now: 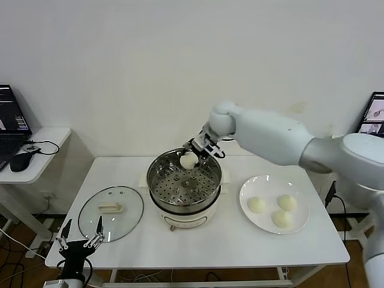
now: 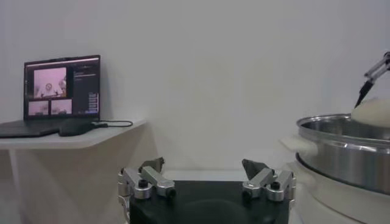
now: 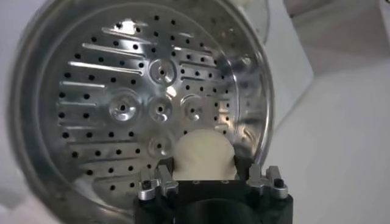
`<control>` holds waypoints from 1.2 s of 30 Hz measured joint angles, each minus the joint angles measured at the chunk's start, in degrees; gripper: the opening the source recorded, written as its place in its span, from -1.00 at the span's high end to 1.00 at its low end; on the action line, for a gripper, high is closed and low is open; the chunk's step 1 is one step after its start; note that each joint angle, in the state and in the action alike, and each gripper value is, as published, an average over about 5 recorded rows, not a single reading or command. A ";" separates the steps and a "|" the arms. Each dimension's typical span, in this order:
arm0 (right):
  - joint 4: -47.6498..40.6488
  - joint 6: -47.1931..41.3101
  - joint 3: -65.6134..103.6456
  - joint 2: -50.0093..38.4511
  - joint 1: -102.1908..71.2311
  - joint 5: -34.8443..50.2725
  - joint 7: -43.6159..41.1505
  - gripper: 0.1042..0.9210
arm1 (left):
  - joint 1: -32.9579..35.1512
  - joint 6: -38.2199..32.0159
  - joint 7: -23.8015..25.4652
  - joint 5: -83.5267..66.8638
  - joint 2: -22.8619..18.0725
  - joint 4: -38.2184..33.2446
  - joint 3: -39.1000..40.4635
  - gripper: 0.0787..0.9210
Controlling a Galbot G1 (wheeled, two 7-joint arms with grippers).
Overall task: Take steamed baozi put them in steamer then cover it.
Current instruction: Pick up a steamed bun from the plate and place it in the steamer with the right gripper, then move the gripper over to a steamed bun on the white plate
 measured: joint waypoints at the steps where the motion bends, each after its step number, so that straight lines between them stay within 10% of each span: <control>1: -0.69 0.90 -0.02 0.52 -0.29 -0.89 0.43 -0.30 | -0.11 0.01 0.01 0.00 0.05 0.12 -0.01 -0.77; 12: -7.75 9.31 1.15 4.69 -3.08 -10.25 5.22 -0.31 | -0.58 0.00 -0.08 0.05 0.02 0.56 0.21 -0.77; 20: -10.57 12.47 2.11 5.53 -3.70 -13.49 7.44 -0.70 | -0.24 0.03 -0.23 0.06 -0.19 -0.19 0.13 -0.77; 36: 7.79 -6.44 -1.66 -8.21 5.71 5.75 -0.22 -0.76 | -0.24 2.66 -0.95 0.22 -0.09 -2.13 -0.44 -0.77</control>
